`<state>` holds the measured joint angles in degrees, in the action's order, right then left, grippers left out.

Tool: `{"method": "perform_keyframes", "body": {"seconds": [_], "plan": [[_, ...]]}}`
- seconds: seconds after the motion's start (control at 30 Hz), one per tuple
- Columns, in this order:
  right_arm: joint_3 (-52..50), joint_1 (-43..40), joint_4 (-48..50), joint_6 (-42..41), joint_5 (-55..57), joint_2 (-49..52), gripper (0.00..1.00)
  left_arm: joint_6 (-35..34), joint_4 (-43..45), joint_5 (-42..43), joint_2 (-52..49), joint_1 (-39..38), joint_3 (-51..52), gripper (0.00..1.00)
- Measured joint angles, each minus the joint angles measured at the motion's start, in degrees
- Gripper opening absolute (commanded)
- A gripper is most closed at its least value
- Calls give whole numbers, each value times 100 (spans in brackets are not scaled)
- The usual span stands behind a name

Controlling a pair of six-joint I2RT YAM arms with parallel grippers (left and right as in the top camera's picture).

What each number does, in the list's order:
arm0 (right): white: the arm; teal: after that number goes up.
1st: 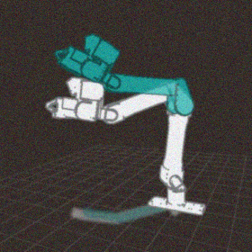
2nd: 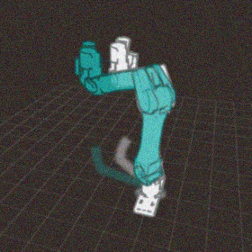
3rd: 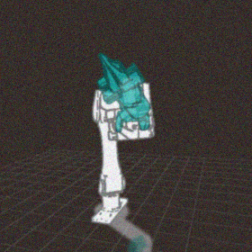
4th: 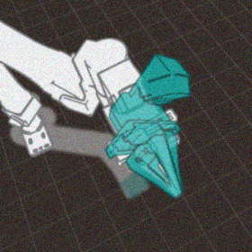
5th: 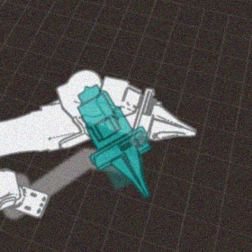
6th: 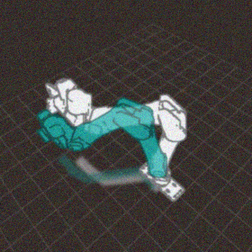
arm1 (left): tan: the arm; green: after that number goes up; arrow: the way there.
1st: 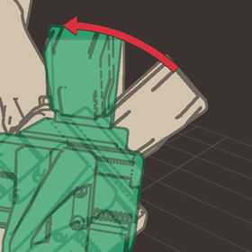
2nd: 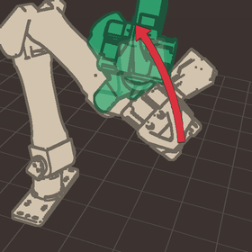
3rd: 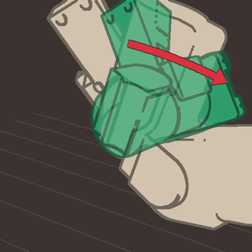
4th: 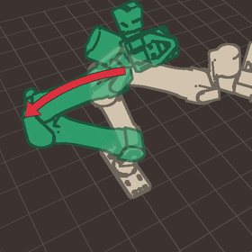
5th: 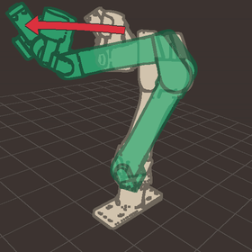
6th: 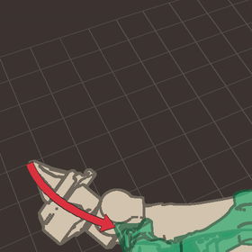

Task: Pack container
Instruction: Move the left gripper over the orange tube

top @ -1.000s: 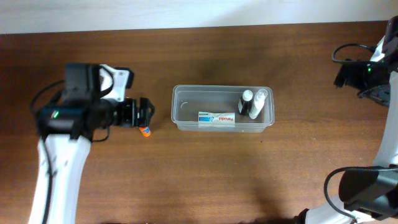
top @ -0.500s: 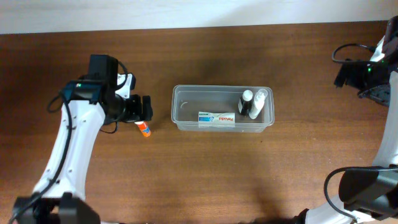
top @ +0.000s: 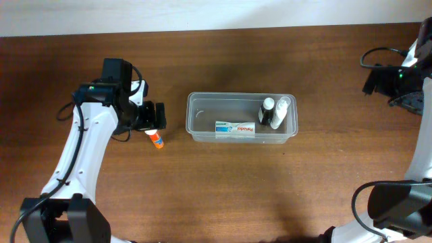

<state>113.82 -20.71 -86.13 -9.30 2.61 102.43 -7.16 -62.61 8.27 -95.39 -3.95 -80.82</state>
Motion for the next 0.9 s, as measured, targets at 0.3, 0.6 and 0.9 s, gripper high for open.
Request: {"method": "perform_keyframes", "body": {"seconds": [0.3,0.6,0.9], "plan": [[0,0,-2,7,-2,0,98,-302,-221,-564,0,-511,0,100],[0,0,0,7,0,0,98,-470,-358,-857,-122,-503,0,99],[0,0,-2,9,0,0,98,-470,-138,-898,-575,-503,0,99]]}}
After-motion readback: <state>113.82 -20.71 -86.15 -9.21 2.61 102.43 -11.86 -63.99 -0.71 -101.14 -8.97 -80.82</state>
